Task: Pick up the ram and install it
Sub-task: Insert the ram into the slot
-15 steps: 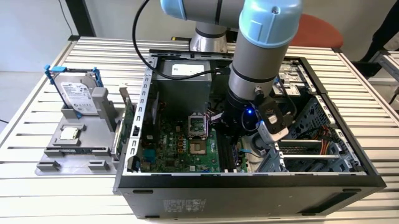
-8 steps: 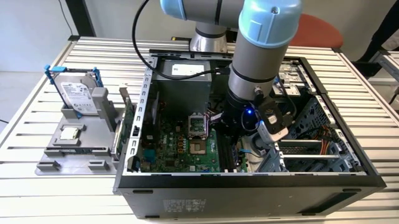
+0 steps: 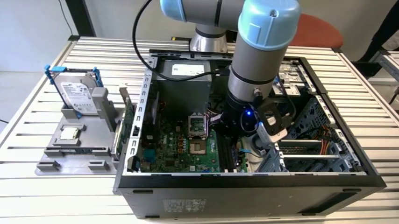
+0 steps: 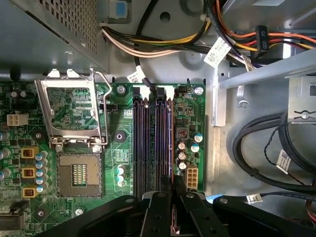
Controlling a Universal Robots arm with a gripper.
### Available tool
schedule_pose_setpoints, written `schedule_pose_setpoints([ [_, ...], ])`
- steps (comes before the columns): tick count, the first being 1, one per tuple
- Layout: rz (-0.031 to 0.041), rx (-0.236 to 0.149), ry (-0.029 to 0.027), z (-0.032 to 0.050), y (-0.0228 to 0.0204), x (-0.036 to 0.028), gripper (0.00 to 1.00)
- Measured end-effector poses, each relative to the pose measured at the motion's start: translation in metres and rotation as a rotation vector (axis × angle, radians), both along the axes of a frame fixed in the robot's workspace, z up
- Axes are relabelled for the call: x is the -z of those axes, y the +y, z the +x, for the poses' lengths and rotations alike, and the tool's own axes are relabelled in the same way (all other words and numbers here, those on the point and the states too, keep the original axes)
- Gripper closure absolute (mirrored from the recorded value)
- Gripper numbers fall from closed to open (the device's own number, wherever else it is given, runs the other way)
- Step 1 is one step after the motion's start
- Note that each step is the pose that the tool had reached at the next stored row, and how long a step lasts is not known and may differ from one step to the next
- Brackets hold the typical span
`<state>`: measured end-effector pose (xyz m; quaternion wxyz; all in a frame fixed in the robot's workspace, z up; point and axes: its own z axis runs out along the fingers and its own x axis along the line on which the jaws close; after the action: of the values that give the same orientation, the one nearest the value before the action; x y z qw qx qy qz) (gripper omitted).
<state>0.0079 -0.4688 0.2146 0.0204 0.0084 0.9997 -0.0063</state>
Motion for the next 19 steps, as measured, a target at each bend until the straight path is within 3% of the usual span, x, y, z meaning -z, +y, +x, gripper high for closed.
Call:
schedule_pose_setpoints([
  [19, 0.0002, 0.008, -0.0001, -0.0005, 0.0005, 0.0003, 1.0],
])
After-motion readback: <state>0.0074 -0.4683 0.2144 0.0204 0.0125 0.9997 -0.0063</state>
